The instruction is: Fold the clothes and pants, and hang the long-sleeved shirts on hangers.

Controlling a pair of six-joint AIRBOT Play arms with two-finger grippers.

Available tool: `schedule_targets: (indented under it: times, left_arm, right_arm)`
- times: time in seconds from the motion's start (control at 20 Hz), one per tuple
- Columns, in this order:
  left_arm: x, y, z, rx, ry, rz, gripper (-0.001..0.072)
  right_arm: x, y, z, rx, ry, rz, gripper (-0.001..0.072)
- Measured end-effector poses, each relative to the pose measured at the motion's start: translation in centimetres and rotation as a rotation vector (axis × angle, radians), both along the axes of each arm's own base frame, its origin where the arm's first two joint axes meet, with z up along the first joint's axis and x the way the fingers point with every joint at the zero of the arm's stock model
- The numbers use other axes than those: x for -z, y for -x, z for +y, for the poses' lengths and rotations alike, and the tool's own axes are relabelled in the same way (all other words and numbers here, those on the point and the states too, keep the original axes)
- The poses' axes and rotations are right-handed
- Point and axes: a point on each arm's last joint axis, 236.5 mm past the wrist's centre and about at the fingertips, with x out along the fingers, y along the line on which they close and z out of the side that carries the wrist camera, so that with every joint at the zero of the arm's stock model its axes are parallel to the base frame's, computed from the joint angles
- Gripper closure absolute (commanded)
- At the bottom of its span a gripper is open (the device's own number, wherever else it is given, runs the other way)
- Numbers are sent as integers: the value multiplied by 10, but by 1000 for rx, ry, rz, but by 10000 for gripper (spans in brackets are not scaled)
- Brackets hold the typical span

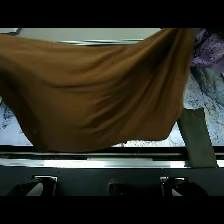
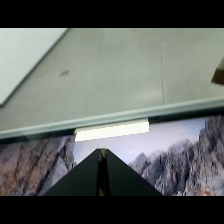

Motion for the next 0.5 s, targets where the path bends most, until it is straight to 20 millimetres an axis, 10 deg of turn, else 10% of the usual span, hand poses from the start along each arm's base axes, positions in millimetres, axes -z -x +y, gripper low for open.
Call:
schedule_targets:
  times: [0.25, 0.5]
  left_arm:
    - [170, -88, 33, -15, 81, 371, 695]
    - [304, -137, 22, 27, 125, 581, 694]
  right_arm:
    - [180, -121, 35, 22, -103, 353, 683]
    - [318, -167, 66, 18, -227, 573, 668]
